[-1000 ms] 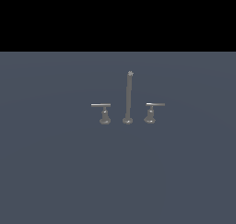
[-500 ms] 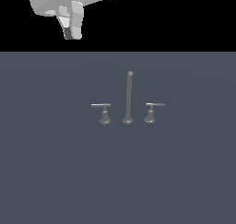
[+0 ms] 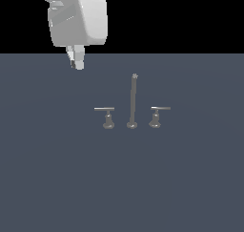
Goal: Turn on the faucet by rotating a designated handle.
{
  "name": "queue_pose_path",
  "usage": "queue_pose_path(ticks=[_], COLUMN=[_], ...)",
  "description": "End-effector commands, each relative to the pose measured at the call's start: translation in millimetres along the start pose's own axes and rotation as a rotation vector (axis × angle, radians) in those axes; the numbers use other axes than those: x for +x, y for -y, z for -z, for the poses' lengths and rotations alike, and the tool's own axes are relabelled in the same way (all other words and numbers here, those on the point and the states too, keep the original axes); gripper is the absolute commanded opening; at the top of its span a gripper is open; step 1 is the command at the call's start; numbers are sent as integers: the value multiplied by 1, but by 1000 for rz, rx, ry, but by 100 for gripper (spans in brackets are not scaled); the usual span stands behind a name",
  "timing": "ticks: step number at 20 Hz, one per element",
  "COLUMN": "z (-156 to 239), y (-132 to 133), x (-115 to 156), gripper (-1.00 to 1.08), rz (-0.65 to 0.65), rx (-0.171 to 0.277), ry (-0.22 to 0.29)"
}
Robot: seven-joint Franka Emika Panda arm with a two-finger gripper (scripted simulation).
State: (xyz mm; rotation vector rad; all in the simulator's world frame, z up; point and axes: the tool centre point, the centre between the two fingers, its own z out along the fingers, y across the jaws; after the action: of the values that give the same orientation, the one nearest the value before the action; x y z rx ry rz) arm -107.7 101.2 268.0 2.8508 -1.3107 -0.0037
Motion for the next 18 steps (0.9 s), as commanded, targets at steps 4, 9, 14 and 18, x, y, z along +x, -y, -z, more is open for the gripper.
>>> queue_pose_path(ticks=[4,9,14,18], z=[-27,-51,-76,-97], y=[24,44,63,78], x=[12,25,40,55], gripper=[-100,-100,-100,-100], rz=[-101,-190,-281,-361], rx=[3,4,4,4], ry=[2,3,2,1])
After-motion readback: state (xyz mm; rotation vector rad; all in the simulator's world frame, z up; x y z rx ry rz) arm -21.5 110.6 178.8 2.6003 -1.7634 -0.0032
